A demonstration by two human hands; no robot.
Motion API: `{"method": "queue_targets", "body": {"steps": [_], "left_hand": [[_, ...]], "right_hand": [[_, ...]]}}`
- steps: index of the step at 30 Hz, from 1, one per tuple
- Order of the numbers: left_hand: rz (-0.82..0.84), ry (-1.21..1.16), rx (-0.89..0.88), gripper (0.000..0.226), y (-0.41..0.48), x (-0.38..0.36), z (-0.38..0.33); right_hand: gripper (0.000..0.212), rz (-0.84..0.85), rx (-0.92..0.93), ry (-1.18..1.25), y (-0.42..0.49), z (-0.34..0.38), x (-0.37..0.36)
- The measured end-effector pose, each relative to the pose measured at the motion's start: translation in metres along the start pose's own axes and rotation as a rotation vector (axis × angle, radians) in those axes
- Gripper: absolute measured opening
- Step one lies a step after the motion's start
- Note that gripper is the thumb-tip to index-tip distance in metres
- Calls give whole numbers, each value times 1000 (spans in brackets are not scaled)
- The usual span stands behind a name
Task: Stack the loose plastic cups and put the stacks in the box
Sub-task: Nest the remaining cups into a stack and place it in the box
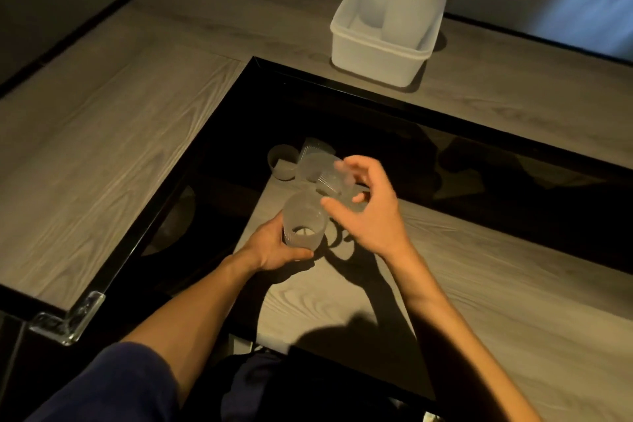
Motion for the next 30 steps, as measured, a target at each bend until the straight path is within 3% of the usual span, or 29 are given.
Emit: {"method": "queue_targets", "body": {"steps": [3, 11, 15, 19, 22, 26, 30], "left_hand": [[19, -18, -23, 82, 2, -4, -4], [36, -10, -9, 84, 6, -5, -4], [46, 2, 1, 87, 7, -6, -5], [38, -8, -13, 91, 8, -4, -4], [42, 19, -7, 89, 9, -3, -3], [38, 48, 10, 86, 11, -2, -4], [15, 47, 33, 85, 14, 4, 0]], "right_hand": [[79, 200, 86, -166, -11, -1, -21], [63, 243, 173, -259, -10, 6, -27], [69, 290, 195, -366, -10, -4, -32], [87, 402, 118, -544, -12, -33, -45], [90, 495, -41, -488, -8, -52, -43], [85, 335, -174, -615, 11, -87, -28], [76, 222, -177, -679, 26, -114, -36]]}}
Point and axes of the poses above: each hand's wrist, its own y-axis towards the middle knuckle, its own x-axis out of the back of the hand, z = x × y, the point moved 9 cm from there along y, towards the middle knuckle, and after that the axes turned 14 degrees about -z, right-handed, at the moved point
